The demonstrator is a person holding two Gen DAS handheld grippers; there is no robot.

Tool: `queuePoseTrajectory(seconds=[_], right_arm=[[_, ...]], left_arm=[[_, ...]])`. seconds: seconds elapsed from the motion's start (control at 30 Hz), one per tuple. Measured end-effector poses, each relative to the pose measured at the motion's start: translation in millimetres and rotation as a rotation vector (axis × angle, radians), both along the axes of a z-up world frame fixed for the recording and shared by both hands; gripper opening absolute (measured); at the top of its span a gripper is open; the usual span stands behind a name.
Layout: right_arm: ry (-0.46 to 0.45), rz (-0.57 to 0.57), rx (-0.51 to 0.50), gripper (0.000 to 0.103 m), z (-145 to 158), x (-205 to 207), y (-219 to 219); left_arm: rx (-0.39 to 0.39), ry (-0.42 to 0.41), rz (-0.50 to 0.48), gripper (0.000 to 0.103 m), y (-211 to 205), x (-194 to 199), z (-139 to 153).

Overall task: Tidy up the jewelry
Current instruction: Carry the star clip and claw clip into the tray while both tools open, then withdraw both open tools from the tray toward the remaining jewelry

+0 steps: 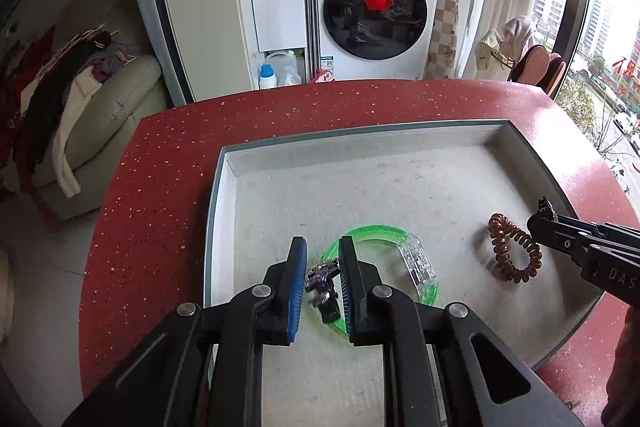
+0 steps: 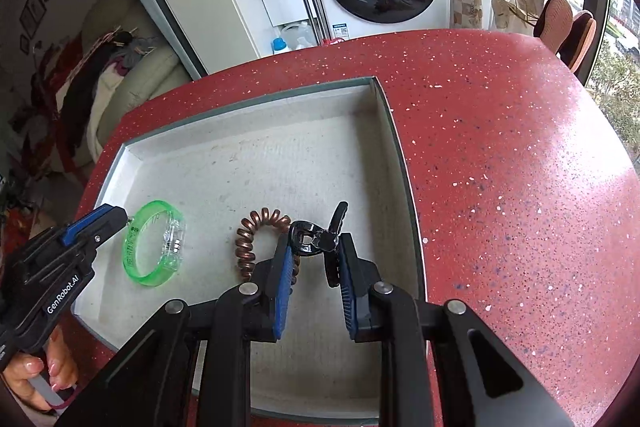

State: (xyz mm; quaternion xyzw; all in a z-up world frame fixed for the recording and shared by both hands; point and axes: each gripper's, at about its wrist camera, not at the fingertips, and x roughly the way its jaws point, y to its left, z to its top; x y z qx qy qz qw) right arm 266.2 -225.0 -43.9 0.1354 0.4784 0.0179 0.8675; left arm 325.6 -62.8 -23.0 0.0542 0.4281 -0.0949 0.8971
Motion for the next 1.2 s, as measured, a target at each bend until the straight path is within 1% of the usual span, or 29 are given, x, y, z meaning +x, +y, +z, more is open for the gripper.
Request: queuePoseTrajectory(seconds=[0.1, 0.2, 0.23, 0.27, 0.3, 0.33, 0.5, 0.57, 0.7, 0.73, 0.77, 0.8, 0.87, 0.93, 0.97, 1.03, 1.2], right_arm=[[-0.006, -0.004, 0.003, 0.025, -2, -1, -2], [-0.001, -0.001, 0.017, 0.026, -1, -2, -3], [-0.004, -0.001, 0.029, 0.031, 0, -2, -4], [-0.009, -0.002, 0.041, 0.042, 1, -3, -4], [-0.018, -0.006, 0.049, 0.05, 3, -5, -5], [-0.03, -0.012, 0.058, 0.06, 5, -7, -6], [-0.072, -0.02, 0.124, 0.062, 19, -18, -5], [-0.083, -0.017, 0.131, 0.066, 24, -24, -4], [-0.103, -0.015, 0.138, 0.066, 35, -37, 1], [-0.108, -0.016, 0.14, 0.067, 37, -41, 2], [-0.114, -0.015, 0.139, 0.07, 40, -46, 3], [-0.122, -0.014, 0.139, 0.071, 43, -50, 4], [-0.133, -0.009, 0.132, 0.074, 49, -59, 7], [-0.139, -0.007, 0.115, 0.074, 53, -68, 10], [-0.142, -0.006, 0.105, 0.075, 55, -73, 12], [-0.149, -0.006, 0.075, 0.083, 59, -85, 17], [-0.158, -0.016, -0.011, 0.083, 63, -117, 28]], left_arm=[[0.039, -0.012, -0.002, 0.036, -2, 0, -5], [0.067, -0.003, 0.003, 0.036, -4, 0, -11], [0.072, 0.0, 0.006, 0.036, -5, 0, -12], [0.075, -0.002, 0.009, 0.036, -5, -1, -12], [0.077, -0.006, 0.012, 0.036, -5, -2, -11], [0.079, -0.011, 0.012, 0.036, -6, -4, -9], [0.068, -0.045, -0.002, 0.036, -8, -14, 4], [0.059, -0.055, -0.004, 0.036, -7, -18, 9], [0.039, -0.058, -0.006, 0.037, -5, -25, 17], [0.033, -0.055, -0.007, 0.049, -4, -27, 19], [0.026, -0.056, -0.006, 0.088, -2, -29, 21], [0.022, -0.068, 0.005, 0.103, 0, -34, 24], [0.013, -0.112, 0.012, 0.103, 3, -45, 32], [0.01, -0.109, -0.001, 0.103, 3, -52, 36], [0.003, -0.11, -0.001, 0.103, 4, -56, 39], [-0.011, -0.119, 0.0, 0.103, 8, -65, 45], [-0.036, -0.138, 0.003, 0.103, 20, -92, 55]])
